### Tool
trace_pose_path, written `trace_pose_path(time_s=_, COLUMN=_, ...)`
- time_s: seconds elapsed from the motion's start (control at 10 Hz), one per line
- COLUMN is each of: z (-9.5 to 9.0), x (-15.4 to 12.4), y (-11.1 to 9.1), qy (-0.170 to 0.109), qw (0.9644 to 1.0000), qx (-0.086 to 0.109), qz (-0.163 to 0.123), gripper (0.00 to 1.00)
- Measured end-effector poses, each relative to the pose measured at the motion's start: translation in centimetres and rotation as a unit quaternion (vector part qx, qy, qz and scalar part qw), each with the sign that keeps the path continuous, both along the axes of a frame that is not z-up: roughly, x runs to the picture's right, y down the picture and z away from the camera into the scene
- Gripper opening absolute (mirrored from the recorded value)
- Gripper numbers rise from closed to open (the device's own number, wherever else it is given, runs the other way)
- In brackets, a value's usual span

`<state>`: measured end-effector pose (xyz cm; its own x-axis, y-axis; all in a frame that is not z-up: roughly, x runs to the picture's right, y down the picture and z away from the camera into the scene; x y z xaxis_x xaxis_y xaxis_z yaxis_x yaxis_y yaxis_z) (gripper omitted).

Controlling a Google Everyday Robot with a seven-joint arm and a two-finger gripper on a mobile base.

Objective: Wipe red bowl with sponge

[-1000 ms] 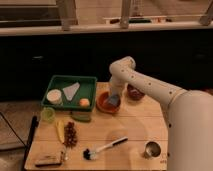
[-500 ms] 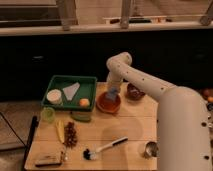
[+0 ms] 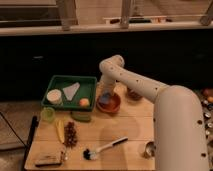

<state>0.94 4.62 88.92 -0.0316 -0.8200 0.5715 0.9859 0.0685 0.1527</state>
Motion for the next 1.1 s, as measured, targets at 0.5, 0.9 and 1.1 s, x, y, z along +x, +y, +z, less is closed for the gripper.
trace_pose_path(time_s=0.5, z=-2.0, x=5.0, y=1.5, qy=0.031, qw=0.9995, qx=-0.009, qz=-0.005, gripper=0.01)
trace_pose_path(time_s=0.9, z=0.3, x=6.8, y=-1.1, qy=0.06, qw=0.9981, qx=0.004, qz=0.009, gripper=0.01)
trace_pose_path(time_s=1.1, z=1.6, x=4.6, y=-1.7, qy=0.051, qw=0.9987, qx=0.008, qz=0.001, gripper=0.01)
